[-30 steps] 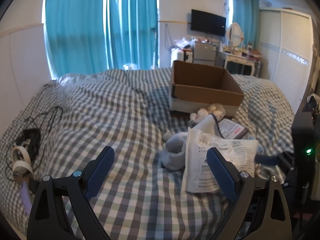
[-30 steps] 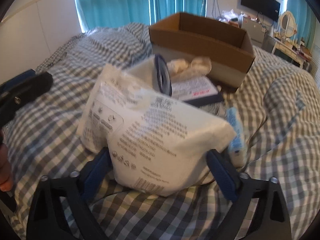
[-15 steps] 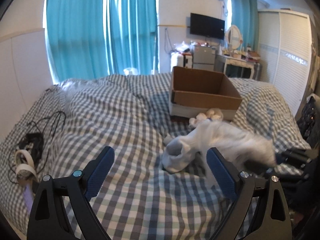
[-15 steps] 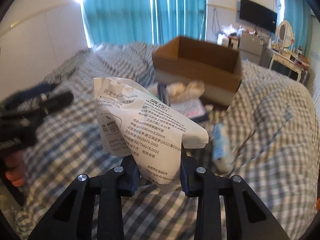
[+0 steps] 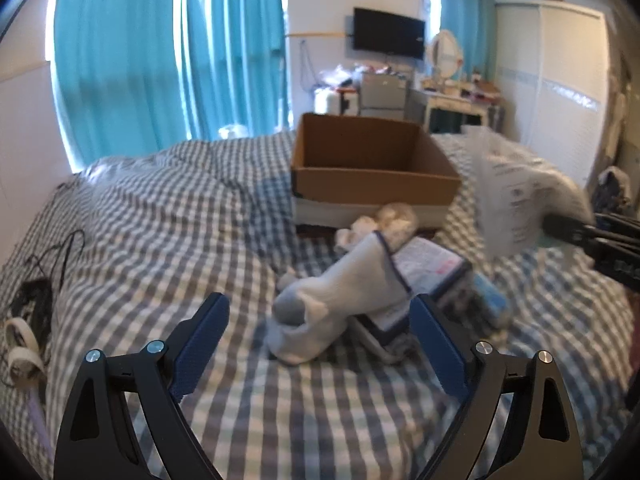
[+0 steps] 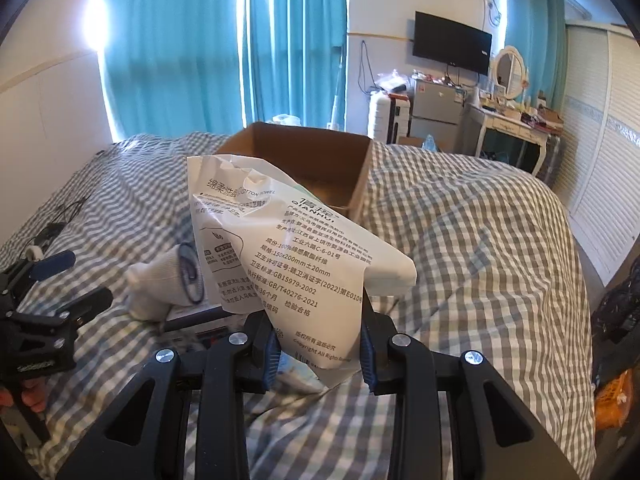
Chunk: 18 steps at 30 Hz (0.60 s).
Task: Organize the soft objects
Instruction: 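Grasp the white sock with the left gripper while the right carries the bag to the box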
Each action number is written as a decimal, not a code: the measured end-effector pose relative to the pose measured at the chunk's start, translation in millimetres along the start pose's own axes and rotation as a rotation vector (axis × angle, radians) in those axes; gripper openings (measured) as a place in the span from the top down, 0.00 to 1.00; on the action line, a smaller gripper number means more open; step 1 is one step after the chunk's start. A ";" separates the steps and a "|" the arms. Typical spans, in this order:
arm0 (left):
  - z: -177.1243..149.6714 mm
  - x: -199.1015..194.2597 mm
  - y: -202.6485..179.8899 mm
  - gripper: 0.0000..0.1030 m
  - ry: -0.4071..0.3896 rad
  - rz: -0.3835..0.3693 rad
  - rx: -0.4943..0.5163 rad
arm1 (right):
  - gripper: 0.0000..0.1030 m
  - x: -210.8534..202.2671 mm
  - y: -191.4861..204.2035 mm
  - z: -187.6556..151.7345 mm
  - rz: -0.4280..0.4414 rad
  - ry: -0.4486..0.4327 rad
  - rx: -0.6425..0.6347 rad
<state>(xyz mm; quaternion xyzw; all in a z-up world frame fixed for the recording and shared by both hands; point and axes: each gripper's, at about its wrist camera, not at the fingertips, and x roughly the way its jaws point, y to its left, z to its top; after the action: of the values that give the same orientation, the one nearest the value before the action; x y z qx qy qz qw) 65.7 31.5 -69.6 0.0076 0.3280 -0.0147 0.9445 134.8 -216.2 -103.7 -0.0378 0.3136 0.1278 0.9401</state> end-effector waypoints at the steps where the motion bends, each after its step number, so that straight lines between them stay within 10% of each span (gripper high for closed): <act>1: 1.0 7.3 1.2 0.11 0.011 0.006 -0.011 | 0.70 3.4 -3.6 -0.5 -0.001 0.005 0.002; 7: -1.1 53.0 6.7 0.13 0.112 0.013 -0.040 | 0.70 27.0 -13.1 -3.0 0.006 0.035 0.010; 10: -4.7 68.1 9.4 0.43 0.166 0.002 -0.057 | 0.70 34.8 -14.9 -3.5 0.018 0.047 0.013; 18: -6.4 59.1 6.2 0.81 0.163 -0.036 -0.046 | 0.70 31.0 -14.0 -3.1 0.024 0.041 0.003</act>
<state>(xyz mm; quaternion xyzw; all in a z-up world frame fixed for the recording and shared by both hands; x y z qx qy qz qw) 108.3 36.4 -111.2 -0.0187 0.4039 -0.0237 0.9143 160.6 -223.5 -124.9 -0.0350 0.3333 0.1378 0.9320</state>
